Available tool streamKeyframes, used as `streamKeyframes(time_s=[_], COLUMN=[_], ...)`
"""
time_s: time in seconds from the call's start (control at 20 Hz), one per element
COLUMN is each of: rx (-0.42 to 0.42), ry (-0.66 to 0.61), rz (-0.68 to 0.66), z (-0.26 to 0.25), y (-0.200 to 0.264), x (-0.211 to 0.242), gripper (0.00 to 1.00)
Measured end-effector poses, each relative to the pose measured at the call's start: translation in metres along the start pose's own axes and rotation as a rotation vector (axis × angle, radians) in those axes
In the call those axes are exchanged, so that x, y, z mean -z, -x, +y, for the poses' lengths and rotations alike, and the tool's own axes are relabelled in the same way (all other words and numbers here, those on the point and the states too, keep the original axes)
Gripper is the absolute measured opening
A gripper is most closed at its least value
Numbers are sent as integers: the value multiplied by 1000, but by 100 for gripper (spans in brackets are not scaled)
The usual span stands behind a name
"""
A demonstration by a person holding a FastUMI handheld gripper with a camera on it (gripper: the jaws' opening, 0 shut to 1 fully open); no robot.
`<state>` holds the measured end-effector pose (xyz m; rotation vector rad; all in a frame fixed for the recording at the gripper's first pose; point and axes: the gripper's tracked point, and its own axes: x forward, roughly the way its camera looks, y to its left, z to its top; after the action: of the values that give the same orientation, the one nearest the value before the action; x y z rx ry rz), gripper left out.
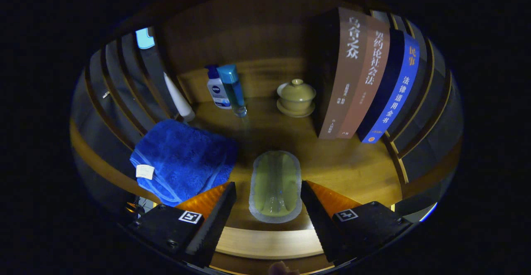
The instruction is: Pull open the drawer, take out the items inside it, and place them on the countertop above the cabinet.
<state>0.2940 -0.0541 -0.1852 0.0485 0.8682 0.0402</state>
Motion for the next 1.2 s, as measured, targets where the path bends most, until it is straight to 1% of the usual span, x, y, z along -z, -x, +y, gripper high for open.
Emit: streamKeyframes(time_s=[0.2,0.35,0.45,0.55,0.7,0.8,1.0,1.1,1.2], rx=[-48,-54,-70,-107,-120,-103,-57,-57,-64], ry=[-25,-31,-29,-39,-67,-78,-58,-43,-28], rz=[-173,-324,-452,-602,-832,-869,-889,-896,-892], z=[10,7,11,18,11,7,5,12,16], y=[47,90,125,159,212,231,254,263,262], x=[-7,-4,-4,-6,-5,20,73,100,121], gripper=[100,100,100,99,99,99,99,99,99])
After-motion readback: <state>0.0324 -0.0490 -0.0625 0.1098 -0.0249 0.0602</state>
